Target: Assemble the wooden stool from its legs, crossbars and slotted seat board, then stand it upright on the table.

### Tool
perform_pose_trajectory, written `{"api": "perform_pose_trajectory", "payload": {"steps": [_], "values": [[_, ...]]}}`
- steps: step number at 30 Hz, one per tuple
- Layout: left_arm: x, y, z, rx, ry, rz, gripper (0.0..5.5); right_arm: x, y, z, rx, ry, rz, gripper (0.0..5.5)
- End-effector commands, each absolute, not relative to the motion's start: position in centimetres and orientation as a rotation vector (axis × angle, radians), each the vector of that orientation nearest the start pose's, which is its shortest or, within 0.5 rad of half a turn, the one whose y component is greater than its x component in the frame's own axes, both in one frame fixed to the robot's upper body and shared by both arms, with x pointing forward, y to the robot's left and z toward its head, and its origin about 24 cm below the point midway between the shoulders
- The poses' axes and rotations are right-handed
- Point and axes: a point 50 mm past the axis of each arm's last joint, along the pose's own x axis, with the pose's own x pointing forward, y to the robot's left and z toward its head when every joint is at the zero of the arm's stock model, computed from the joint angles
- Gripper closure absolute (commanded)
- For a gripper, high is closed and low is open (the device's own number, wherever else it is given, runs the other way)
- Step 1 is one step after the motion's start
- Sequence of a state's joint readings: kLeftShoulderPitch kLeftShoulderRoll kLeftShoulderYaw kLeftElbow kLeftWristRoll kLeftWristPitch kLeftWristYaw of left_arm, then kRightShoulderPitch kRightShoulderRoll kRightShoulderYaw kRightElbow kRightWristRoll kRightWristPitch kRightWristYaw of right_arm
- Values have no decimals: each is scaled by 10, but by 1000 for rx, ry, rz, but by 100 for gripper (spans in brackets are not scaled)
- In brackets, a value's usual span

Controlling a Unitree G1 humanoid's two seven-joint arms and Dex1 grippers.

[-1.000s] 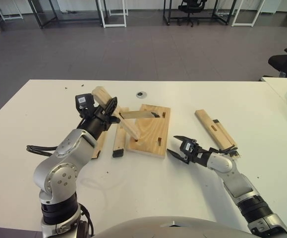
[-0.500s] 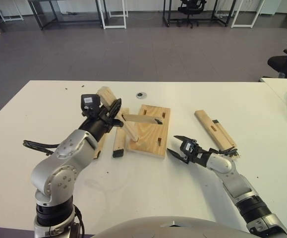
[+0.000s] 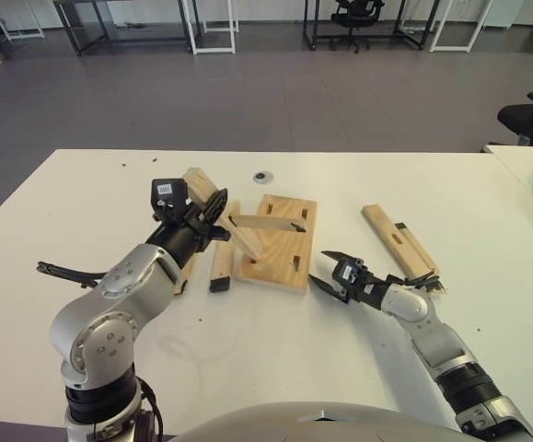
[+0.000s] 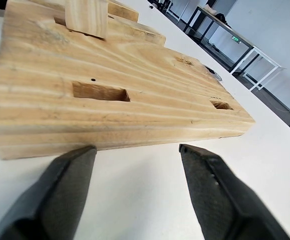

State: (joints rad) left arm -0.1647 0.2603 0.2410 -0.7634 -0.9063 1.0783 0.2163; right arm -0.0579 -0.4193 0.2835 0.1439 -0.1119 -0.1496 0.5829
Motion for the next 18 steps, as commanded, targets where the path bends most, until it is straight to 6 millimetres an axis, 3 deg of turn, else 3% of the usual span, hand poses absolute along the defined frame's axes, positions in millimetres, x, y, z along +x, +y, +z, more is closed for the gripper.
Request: {"api": "perform_pose_trajectory", "payload": {"steps": [1, 9, 14, 18], "values": [[233, 168, 165, -284, 198, -282, 448, 239, -148, 8, -541, 183, 866, 240], [230, 174, 173, -447, 203, -252, 448, 237, -150, 5, -535, 190, 849, 240], [225, 172, 164, -431, 267, -247, 448, 240, -150, 3, -532, 192, 841, 240], [226, 184, 153, -344, 309, -185, 448, 240, -151, 3, -532, 193, 829, 240]]}}
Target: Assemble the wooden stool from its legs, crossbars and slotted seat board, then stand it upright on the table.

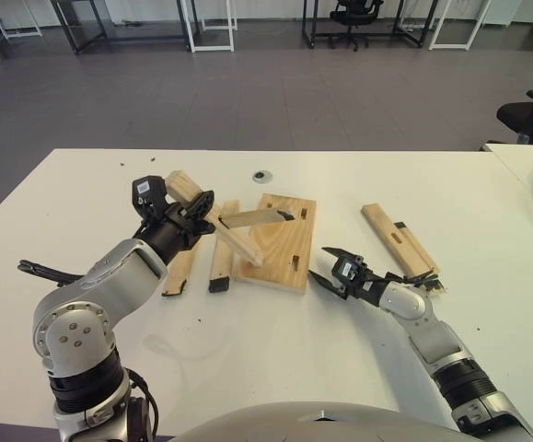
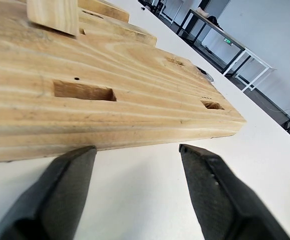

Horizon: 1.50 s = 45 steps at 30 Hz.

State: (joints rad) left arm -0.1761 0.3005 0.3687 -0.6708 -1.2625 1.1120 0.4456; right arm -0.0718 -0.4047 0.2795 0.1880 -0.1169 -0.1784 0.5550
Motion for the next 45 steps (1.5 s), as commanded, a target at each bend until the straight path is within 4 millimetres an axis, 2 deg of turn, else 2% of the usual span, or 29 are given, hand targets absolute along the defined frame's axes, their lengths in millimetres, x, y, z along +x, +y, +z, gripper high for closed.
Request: {"api": "perform_pose_trajectory", "payload": {"steps": [1, 5, 10, 19, 22, 27, 29, 31, 33, 34, 36, 40, 41, 45], "values": [[226, 186, 153, -325, 310, -177, 448, 240, -151, 3, -531, 193, 827, 240], [228, 190, 150, -286, 318, -162, 448, 238, -148, 1, -528, 194, 820, 240], [227, 182, 141, -282, 362, -203, 448, 238, -144, 0, -539, 189, 822, 240], [237, 181, 152, -135, 418, -339, 448, 235, -130, -7, -539, 184, 790, 240], [243, 166, 154, -49, 422, -396, 448, 238, -124, -7, -556, 170, 785, 240], [238, 136, 139, 44, 452, -488, 448, 242, -118, -6, -576, 150, 787, 240], [242, 135, 146, 32, 401, -458, 448, 241, -118, -7, -576, 150, 787, 240], [251, 134, 167, -41, 297, -437, 448, 241, -119, -7, -578, 152, 785, 240], [252, 135, 172, -125, 268, -436, 448, 245, -117, -4, -572, 141, 786, 240], [250, 136, 171, -167, 269, -431, 412, 247, -116, -3, -569, 135, 787, 240], [249, 136, 173, -249, 246, -434, 380, 249, -116, -2, -566, 130, 784, 240], [247, 128, 194, -425, 128, -514, 323, 254, -127, -2, -580, 147, 732, 240], [246, 129, 192, -436, 138, -508, 293, 260, -133, 0, -581, 148, 682, 240], [241, 136, 174, -444, 206, -446, 228, 278, -160, 27, -501, 65, 499, 240]]}}
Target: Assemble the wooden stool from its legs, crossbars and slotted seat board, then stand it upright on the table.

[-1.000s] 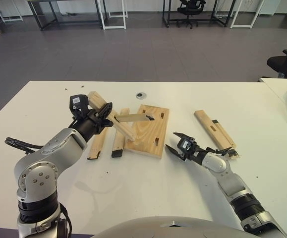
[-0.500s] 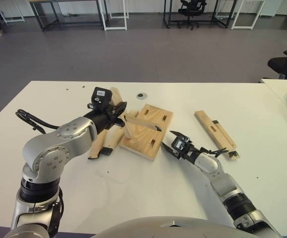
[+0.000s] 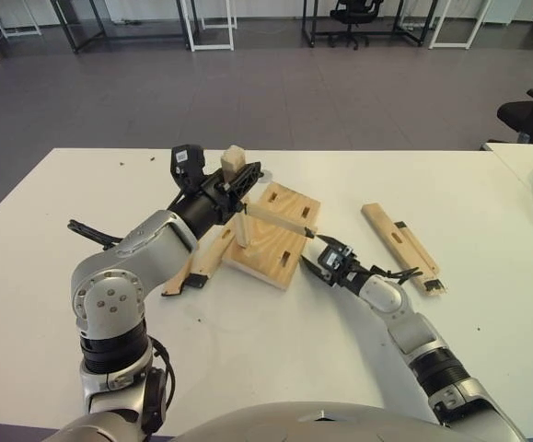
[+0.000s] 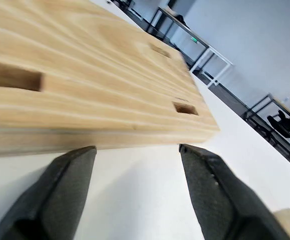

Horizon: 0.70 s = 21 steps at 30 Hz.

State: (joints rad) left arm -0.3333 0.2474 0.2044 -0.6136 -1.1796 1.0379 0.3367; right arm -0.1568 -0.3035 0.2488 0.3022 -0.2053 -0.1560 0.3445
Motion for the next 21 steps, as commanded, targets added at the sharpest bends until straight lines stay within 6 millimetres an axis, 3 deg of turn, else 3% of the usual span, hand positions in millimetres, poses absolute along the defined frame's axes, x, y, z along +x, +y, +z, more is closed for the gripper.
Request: {"api": "perform_pose_trajectory", "payload": {"steps": [1, 5, 7, 10, 13, 15, 17, 18, 20, 21], "values": [[241, 137, 171, -451, 216, -433, 214, 280, -167, 33, -503, 43, 477, 240], [233, 121, 172, -499, 216, -525, 142, 286, -188, 51, -521, -2, 411, 240], [223, 108, 185, -495, 169, -651, 114, 290, -194, 57, -517, -16, 381, 240], [215, 105, 207, -452, 66, -748, 62, 293, -198, 59, -515, -16, 347, 240], [218, 123, 224, -271, -34, -675, 12, 294, -202, 60, -515, -13, 324, 240], [217, 133, 251, -220, -173, -695, 11, 294, -204, 61, -511, -15, 316, 240], [210, 141, 289, -379, -371, -774, 11, 296, -210, 64, -517, -25, 270, 240], [214, 151, 298, -436, -420, -722, 11, 298, -217, 66, -527, -28, 224, 240], [234, 172, 286, -377, -382, -528, 11, 303, -232, 72, -508, -37, 130, 240], [243, 177, 268, -289, -306, -460, 11, 304, -238, 75, -493, -41, 100, 240]]}}
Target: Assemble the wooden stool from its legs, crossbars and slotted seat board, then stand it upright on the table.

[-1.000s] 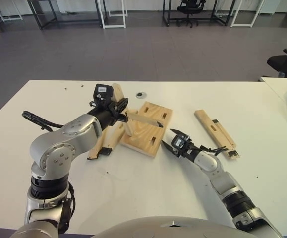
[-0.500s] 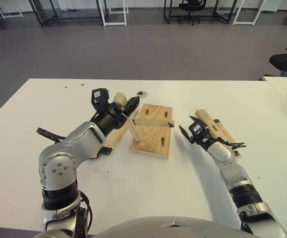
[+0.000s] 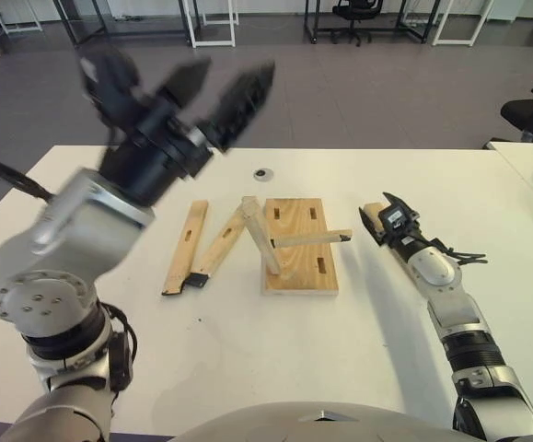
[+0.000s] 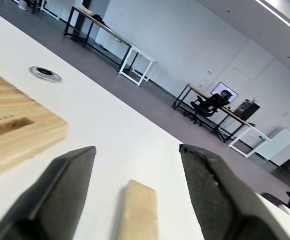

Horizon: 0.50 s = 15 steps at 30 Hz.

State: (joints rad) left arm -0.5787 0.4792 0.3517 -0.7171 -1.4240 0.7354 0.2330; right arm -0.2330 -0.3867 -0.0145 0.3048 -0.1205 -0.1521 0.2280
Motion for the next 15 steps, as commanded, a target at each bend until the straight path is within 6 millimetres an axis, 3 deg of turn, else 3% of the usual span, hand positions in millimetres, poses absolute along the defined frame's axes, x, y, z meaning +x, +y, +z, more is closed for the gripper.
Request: {"api": "perform_pose_trajectory", "payload": {"steps": [1, 3, 5, 7, 10, 15], "values": [[253, 179, 247, -180, -212, -403, 11, 305, -241, 76, -479, -43, 84, 240], [262, 179, 198, -17, -25, -369, 11, 308, -241, 77, -458, -42, 84, 240], [264, 177, 149, 1, 150, -413, 11, 309, -240, 75, -450, -35, 93, 240], [261, 177, 114, 2, 276, -456, 11, 308, -240, 70, -446, -22, 99, 240], [257, 182, 77, 27, 425, -467, 11, 308, -237, 64, -436, -4, 109, 240], [259, 183, 46, 98, 558, -461, 116, 307, -229, 55, -424, 15, 131, 240]]}}
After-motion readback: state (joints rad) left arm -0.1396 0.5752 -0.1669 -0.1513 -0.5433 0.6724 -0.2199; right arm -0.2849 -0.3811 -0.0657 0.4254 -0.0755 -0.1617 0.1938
